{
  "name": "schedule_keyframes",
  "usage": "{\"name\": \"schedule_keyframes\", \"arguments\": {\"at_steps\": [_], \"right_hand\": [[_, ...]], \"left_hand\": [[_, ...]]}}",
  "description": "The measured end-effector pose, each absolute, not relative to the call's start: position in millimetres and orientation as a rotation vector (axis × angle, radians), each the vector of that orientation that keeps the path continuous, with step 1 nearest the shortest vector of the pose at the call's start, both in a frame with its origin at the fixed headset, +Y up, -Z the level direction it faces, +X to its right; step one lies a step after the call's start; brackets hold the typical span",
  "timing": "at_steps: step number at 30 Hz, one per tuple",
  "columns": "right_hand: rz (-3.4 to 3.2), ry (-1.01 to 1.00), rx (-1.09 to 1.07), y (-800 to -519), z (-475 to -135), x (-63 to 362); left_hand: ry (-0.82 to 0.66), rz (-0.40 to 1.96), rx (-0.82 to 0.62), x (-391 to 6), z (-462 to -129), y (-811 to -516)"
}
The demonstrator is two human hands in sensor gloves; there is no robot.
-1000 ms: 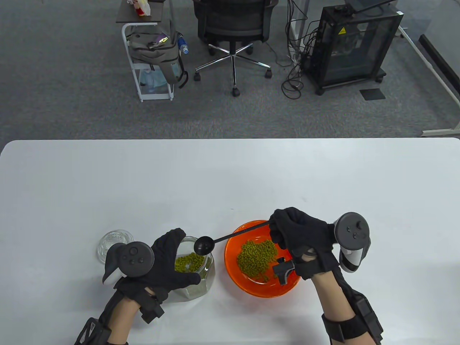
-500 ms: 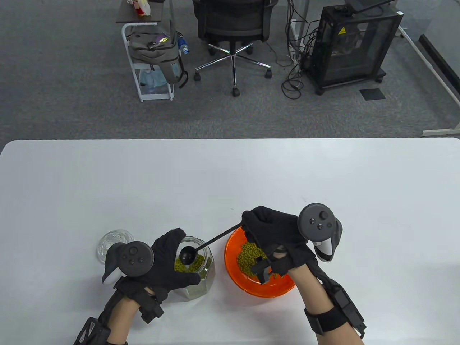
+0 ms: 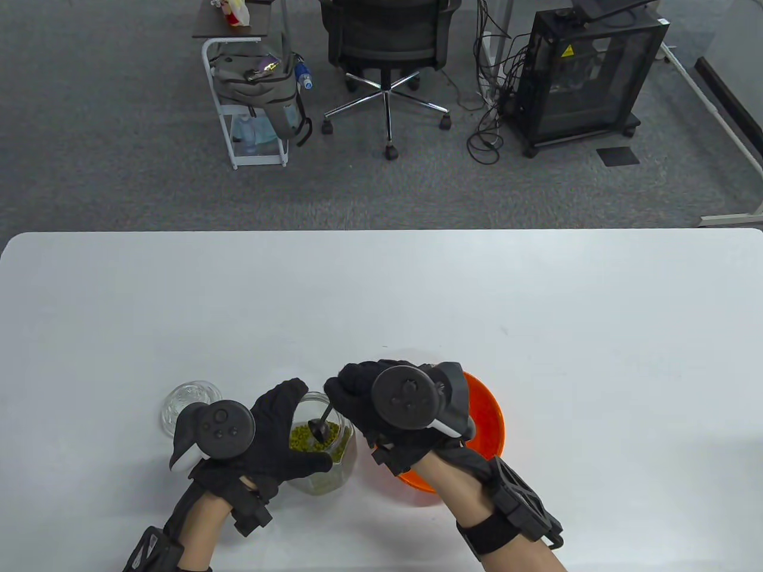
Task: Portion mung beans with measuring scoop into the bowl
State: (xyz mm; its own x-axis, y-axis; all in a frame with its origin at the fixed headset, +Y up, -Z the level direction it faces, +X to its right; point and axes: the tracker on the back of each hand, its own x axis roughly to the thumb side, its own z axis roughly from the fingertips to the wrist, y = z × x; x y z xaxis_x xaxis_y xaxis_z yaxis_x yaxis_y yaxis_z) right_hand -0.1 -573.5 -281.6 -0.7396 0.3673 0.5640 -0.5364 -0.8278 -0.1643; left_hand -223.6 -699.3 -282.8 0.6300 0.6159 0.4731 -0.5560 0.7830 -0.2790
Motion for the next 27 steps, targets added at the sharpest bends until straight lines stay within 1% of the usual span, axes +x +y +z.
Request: {"name": "schedule_keyframes", "arguments": {"at_steps": [6, 11, 13, 14, 16, 19, 20, 22, 24, 25, 27], "right_hand": [[2.645, -0.462, 0.802, -575.3, -276.9, -22.7], [2.679, -0.403, 0.806, -587.8, -282.8, -28.9], [2.643, -0.318, 0.791, -594.6, -287.6, -27.0], [2.573, -0.236, 0.76, -599.6, -291.4, -23.3], [2.487, -0.151, 0.673, -606.9, -297.7, -15.1], [2.342, -0.098, 0.5, -621.5, -308.5, 5.3], [2.321, -0.081, 0.481, -625.5, -311.1, 8.1], [2.291, 0.034, 0.446, -639.4, -317.6, 17.1], [2.165, 0.082, 0.368, -652.1, -322.3, 24.2], [2.121, 0.143, 0.341, -658.6, -324.6, 27.1], [2.066, 0.173, 0.303, -667.0, -326.7, 32.1]], "left_hand": [[-0.583, 0.669, -0.11, -223.7, -283.0, -699.1], [-0.583, 0.668, -0.111, -223.7, -283.1, -699.0], [-0.583, 0.669, -0.111, -223.7, -283.0, -699.0], [-0.583, 0.669, -0.111, -223.6, -283.0, -699.0], [-0.583, 0.669, -0.111, -223.6, -283.0, -699.1], [-0.584, 0.668, -0.111, -223.6, -283.0, -699.1], [-0.584, 0.668, -0.11, -223.6, -283.0, -699.1], [-0.583, 0.668, -0.11, -223.6, -283.0, -699.1], [-0.583, 0.667, -0.11, -223.6, -283.0, -699.1], [-0.584, 0.667, -0.111, -223.6, -283.0, -699.0], [-0.584, 0.667, -0.111, -223.7, -283.1, -699.1]]}}
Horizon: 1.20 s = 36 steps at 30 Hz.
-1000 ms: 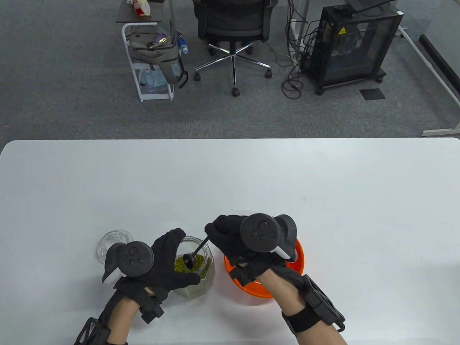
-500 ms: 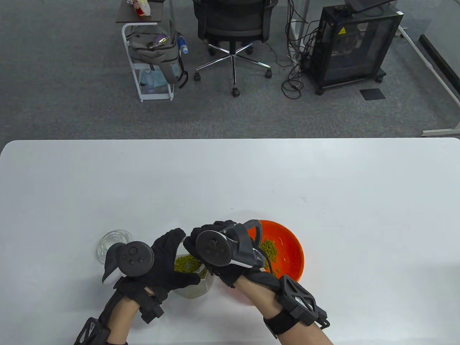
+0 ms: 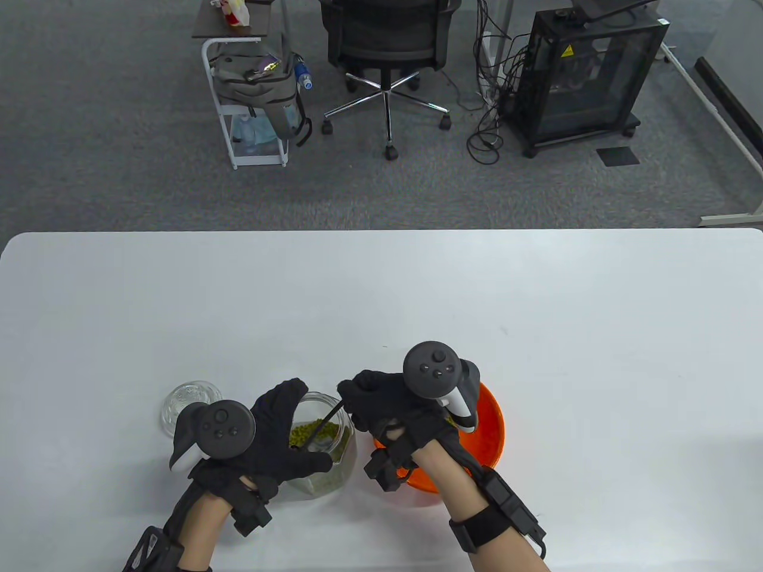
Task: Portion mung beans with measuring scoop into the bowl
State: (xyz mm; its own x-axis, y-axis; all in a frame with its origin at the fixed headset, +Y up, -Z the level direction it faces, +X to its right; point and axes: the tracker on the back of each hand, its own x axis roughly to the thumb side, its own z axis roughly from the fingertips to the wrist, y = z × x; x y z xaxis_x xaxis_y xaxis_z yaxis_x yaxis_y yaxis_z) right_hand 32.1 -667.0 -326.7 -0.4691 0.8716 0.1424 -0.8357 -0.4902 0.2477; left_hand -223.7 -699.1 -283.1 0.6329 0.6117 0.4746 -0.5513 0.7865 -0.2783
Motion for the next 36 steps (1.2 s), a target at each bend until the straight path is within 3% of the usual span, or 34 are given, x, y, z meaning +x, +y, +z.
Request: {"name": "schedule_keyframes", "arguments": {"at_steps": [4, 18, 36], "right_hand": [[1.981, 0.264, 0.243, -677.2, -329.2, 38.7], [1.879, 0.21, 0.048, -675.5, -326.3, 62.1], [1.737, 0.192, -0.014, -692.6, -322.3, 97.2]], "left_hand": [[-0.583, 0.668, -0.11, -223.7, -283.1, -699.1], [-0.584, 0.668, -0.111, -223.7, -283.2, -699.0], [-0.584, 0.673, -0.114, -223.9, -283.3, -699.0]]}}
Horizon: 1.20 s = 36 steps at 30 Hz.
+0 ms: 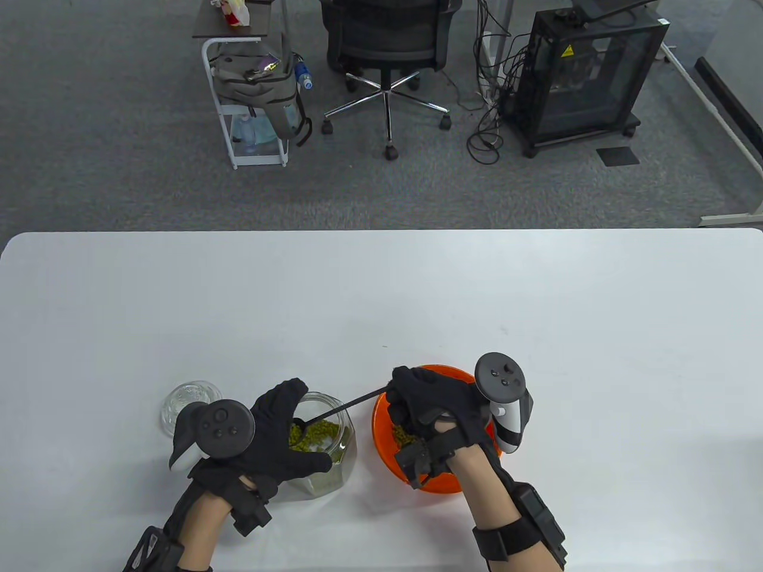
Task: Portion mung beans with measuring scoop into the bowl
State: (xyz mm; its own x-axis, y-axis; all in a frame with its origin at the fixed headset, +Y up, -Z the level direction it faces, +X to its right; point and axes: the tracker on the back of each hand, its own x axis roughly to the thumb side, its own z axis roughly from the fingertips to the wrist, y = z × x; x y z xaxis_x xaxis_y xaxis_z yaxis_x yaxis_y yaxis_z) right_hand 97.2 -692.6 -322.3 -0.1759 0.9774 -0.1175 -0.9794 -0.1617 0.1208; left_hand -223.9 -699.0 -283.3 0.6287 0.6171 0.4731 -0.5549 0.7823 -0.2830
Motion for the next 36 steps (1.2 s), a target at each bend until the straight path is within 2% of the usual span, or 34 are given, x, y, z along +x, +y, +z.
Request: {"name": "schedule_keyframes", "arguments": {"at_steps": [16, 36], "right_hand": [[1.661, 0.163, -0.062, -692.0, -321.1, 128.4], [1.619, 0.18, -0.028, -672.3, -321.4, 146.8]], "left_hand": [[-0.584, 0.675, -0.116, -223.8, -283.2, -698.9], [-0.584, 0.674, -0.116, -224.0, -283.5, -699.0]]}}
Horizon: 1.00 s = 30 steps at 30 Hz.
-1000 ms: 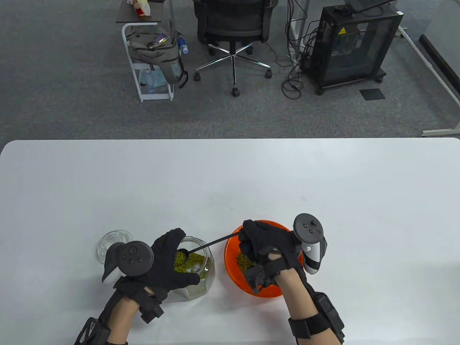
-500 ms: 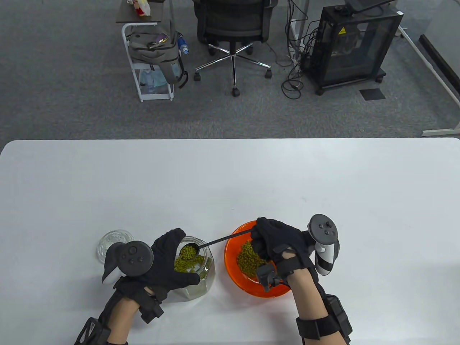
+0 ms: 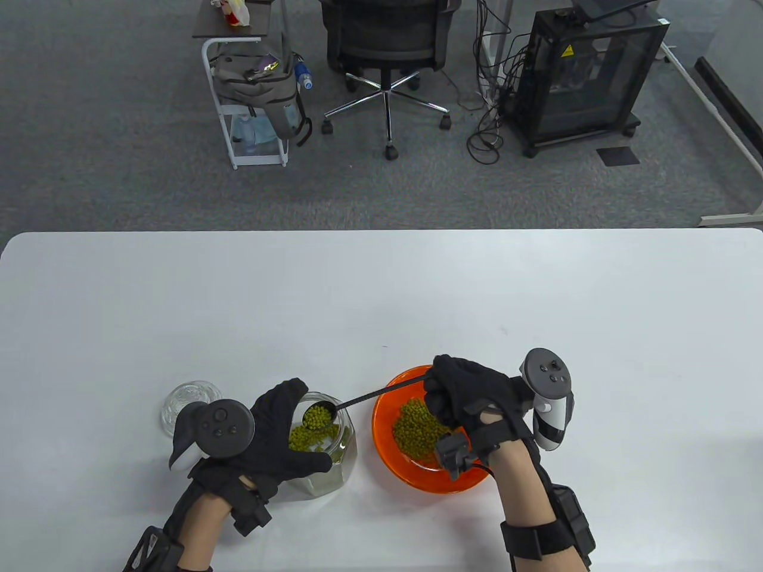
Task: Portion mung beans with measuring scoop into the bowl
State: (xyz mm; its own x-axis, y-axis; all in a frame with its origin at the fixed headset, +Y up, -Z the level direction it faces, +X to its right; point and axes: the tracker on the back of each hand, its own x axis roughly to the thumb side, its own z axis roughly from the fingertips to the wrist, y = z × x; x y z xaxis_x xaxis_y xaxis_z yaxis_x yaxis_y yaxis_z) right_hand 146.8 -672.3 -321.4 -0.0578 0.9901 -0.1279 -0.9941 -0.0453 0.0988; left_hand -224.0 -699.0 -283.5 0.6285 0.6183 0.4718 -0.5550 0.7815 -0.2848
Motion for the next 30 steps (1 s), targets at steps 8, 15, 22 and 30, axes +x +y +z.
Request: {"name": "schedule_keyframes", "arguments": {"at_steps": [8, 15, 22, 30], "right_hand": [[1.601, 0.165, 0.006, -658.0, -316.8, 161.4], [1.592, 0.145, -0.003, -654.8, -314.3, 184.4], [1.596, 0.139, -0.035, -662.8, -313.5, 209.8], [1.612, 0.119, -0.062, -670.2, -312.0, 238.8]], "left_hand": [[-0.583, 0.676, -0.116, -224.0, -283.4, -699.1], [-0.583, 0.675, -0.116, -224.1, -283.5, -699.1], [-0.584, 0.673, -0.116, -224.2, -283.6, -699.1], [-0.582, 0.676, -0.115, -224.1, -283.6, -699.3]]}}
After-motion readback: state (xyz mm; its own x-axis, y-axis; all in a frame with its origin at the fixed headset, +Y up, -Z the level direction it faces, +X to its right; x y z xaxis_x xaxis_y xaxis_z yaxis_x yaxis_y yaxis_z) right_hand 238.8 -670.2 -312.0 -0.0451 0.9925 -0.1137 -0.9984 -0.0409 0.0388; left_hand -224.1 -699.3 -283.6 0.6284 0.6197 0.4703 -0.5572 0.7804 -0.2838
